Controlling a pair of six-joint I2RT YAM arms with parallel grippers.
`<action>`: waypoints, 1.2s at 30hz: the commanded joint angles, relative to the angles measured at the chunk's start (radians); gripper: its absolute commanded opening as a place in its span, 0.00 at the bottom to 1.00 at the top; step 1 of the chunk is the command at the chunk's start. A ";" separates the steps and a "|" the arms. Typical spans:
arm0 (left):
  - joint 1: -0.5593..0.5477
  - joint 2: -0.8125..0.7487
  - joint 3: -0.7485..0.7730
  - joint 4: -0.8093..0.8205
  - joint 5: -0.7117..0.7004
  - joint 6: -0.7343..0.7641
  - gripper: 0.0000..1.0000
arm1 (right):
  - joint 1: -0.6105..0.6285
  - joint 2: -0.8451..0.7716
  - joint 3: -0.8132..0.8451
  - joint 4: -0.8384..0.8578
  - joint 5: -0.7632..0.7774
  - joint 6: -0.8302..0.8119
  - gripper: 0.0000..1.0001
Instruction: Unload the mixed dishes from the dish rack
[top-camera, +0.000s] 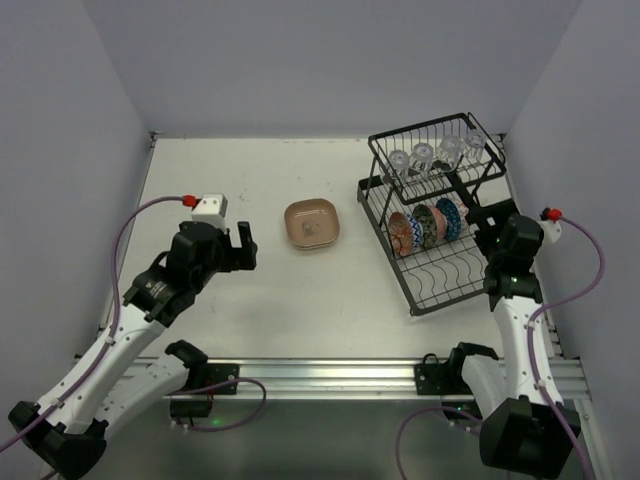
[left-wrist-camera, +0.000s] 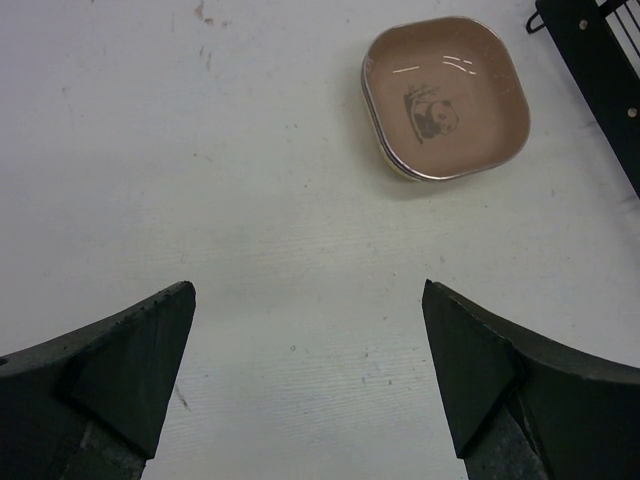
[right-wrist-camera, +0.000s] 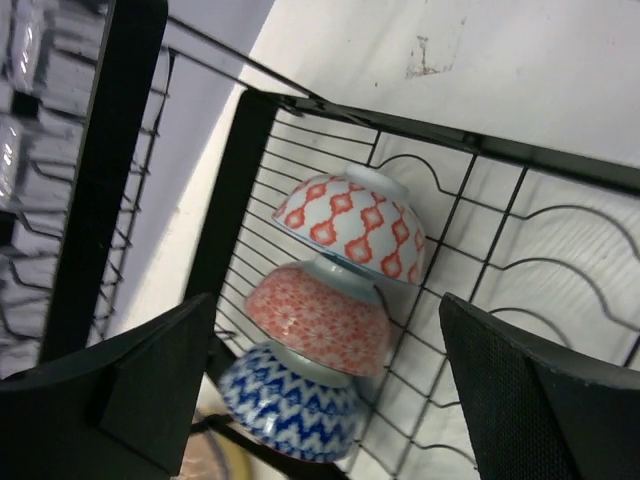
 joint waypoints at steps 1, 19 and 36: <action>-0.006 0.013 0.029 0.038 0.081 0.012 1.00 | -0.006 0.012 -0.002 0.044 -0.074 -0.344 0.93; -0.004 0.058 0.037 0.051 0.149 -0.011 1.00 | 0.241 0.286 0.132 -0.019 0.219 -0.702 0.65; -0.527 0.559 0.161 0.769 0.009 -0.467 1.00 | 0.247 -0.520 0.043 -0.375 0.128 -0.382 0.99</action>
